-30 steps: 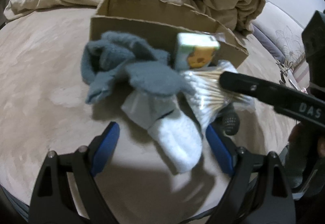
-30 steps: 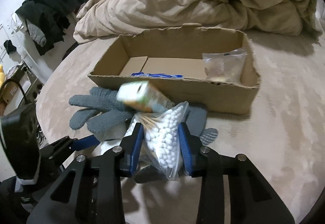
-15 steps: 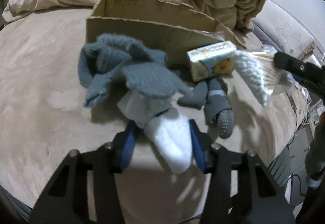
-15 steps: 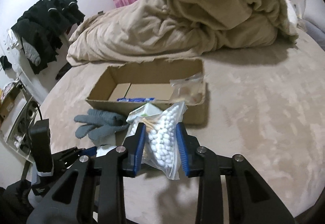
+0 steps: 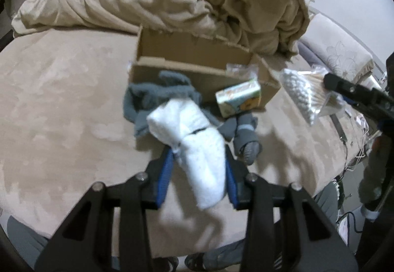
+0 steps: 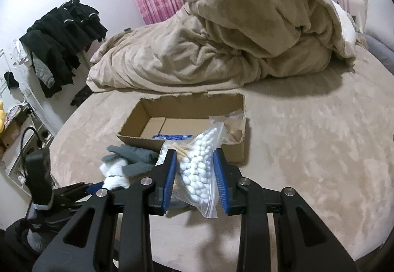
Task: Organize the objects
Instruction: 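Place the white sock and cotton swab bag into the box, open both grippers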
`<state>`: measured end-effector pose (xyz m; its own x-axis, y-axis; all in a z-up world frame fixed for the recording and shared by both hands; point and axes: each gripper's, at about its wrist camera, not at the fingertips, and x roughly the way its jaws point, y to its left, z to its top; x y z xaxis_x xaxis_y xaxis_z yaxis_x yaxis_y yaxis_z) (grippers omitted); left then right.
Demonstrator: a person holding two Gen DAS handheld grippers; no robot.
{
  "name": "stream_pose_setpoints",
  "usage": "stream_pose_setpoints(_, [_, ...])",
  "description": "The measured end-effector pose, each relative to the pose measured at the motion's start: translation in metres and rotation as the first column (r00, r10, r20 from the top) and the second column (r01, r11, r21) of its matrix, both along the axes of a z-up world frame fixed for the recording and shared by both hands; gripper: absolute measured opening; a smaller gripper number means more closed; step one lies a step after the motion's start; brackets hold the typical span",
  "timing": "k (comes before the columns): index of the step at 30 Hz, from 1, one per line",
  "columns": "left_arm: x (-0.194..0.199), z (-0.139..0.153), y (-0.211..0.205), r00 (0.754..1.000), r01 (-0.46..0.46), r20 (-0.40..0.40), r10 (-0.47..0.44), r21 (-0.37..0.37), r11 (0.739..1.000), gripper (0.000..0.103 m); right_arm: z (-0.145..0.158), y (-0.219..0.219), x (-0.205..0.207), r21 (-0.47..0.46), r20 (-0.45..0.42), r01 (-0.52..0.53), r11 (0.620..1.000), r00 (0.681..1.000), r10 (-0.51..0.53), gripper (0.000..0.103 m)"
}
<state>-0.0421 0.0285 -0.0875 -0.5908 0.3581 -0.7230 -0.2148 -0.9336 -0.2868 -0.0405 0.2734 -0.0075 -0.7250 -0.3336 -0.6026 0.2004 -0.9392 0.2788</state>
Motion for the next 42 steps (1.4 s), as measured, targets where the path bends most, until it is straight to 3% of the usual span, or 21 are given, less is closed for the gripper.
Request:
stream_pose_setpoints(10, [0.013,0.06,-0.014,0.993,-0.005,-0.115,0.008,0.029,1.0,0.039,0.039,-0.012,0.003,0.006,-0.092,-0.038,0.999,0.995,0.038,0.032])
stream_pose_setpoints(21, [-0.018,0.099,-0.029,0.98,-0.008,-0.201,0.011,0.018,1.0,0.039,0.065,-0.043,-0.028,0.005,-0.156,-0.1,0.995,0.983,0.1,0.032])
stream_pose_setpoints(29, [-0.064,0.08,-0.027,0.982,-0.012,-0.186,0.01,-0.01,1.0,0.039,0.045,-0.063,-0.073,0.017,-0.123,-0.11,0.994,0.986,0.111,0.032])
stream_pose_setpoints(42, [-0.144,0.012,-0.015,0.999,-0.005,-0.054,0.001,-0.083,0.997,0.043,-0.041,-0.076,-0.152,0.01,0.042,-0.072,0.997,0.997,0.072,0.032])
